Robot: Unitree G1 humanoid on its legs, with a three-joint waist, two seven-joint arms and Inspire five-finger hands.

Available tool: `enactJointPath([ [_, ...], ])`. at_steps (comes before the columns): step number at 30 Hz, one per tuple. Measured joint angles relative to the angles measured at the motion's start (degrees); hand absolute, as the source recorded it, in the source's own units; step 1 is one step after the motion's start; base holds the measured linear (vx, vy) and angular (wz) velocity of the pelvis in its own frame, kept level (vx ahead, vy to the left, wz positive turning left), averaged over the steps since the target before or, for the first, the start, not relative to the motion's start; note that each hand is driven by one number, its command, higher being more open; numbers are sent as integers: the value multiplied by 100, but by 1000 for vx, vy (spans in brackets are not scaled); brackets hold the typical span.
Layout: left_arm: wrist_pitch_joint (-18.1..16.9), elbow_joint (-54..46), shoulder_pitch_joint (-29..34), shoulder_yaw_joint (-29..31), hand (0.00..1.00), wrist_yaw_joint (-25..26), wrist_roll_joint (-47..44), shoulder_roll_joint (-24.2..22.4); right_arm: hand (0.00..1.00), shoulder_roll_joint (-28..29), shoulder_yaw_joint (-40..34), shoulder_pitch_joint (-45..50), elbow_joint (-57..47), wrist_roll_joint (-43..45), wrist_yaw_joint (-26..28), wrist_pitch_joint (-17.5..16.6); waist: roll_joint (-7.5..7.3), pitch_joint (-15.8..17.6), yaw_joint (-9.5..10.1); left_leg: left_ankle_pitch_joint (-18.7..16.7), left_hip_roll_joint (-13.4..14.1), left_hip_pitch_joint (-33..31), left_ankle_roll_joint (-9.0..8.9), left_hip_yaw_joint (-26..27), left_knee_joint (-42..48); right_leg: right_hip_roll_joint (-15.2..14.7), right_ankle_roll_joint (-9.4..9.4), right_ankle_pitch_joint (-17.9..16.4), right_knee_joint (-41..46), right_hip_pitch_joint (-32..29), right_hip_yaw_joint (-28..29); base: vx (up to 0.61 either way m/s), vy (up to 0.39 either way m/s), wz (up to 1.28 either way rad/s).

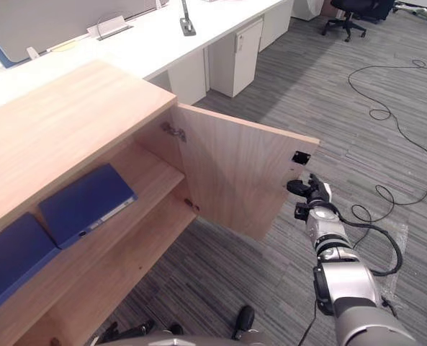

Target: Walk over to the cabinet, pick up the folder, carry it to the office cabinet, place the folder inside the office cabinet, then close the office cabinet door

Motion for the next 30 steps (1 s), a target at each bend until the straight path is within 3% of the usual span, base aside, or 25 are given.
enactJointPath([
  [5, -26, 1, -1, 4, 100, -46, 14, 3, 100, -142, 678, -4, -47, -710, 68, 0, 16, 13, -15, 15, 22, -10, -24, -25, -13, 47, -36, 8, 3, -5, -24, 3, 10, 2],
  [13, -28, 1, -1, 93, 100, -67, 222, 20, 100, -1092, 2191, 71, -1032, -2661, 508, -1, 35, 33, -148, 11, 46, -40, -28, 19, -13, 78, -42, 7, 3, -64, 24, 10, 40, -3],
  [22, -29, -44, -2, 216, 100, -96, 282, 52, 100, -2014, 2812, 227, -2444, -3138, 658, -149, -31, 71, -156, -15, 164, 27, -67, 137, -19, 215, -89, -25, 3, -64, 145, 14, 25, -7],
  [30, -27, 5, 9, 505, 100, -142, 457, 69, 100, -2545, 3305, 667, -3861, -3062, 1218, -436, -168, 10, -268, -43, 305, 115, -109, 344, -26, 364, -190, -61, 2, -101, 341, 8, 22, -14],
])
